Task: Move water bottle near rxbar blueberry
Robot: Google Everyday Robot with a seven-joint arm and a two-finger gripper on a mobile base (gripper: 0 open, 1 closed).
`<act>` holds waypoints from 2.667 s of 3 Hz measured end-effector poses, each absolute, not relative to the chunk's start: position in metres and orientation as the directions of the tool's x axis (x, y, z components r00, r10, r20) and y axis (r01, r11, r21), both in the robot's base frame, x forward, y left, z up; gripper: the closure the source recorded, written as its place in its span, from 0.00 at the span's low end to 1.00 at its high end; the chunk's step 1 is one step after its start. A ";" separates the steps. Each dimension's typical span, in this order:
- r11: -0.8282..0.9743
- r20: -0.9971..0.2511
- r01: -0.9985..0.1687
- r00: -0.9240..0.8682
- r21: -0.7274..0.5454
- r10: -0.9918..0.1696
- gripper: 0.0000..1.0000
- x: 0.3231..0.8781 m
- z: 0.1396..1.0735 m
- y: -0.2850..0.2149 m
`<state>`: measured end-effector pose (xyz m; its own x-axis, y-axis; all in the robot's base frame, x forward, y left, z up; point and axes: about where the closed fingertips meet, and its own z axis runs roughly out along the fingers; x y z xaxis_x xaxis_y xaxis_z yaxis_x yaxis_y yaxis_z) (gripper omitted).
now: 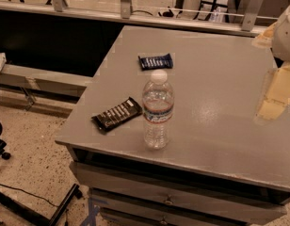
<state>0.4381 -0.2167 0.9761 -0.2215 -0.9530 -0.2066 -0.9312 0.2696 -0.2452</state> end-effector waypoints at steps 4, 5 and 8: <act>0.181 -0.224 -0.958 -0.130 -0.224 -0.966 0.00 0.435 0.964 -0.153; 0.165 -0.248 -0.968 -0.116 -0.188 -0.962 0.00 0.429 0.951 -0.128; 0.155 -0.394 -0.982 -0.100 -0.111 -0.913 0.00 0.411 0.949 -0.064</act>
Offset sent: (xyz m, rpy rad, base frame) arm -0.0032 0.0192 0.0032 0.0004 -0.0016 0.0422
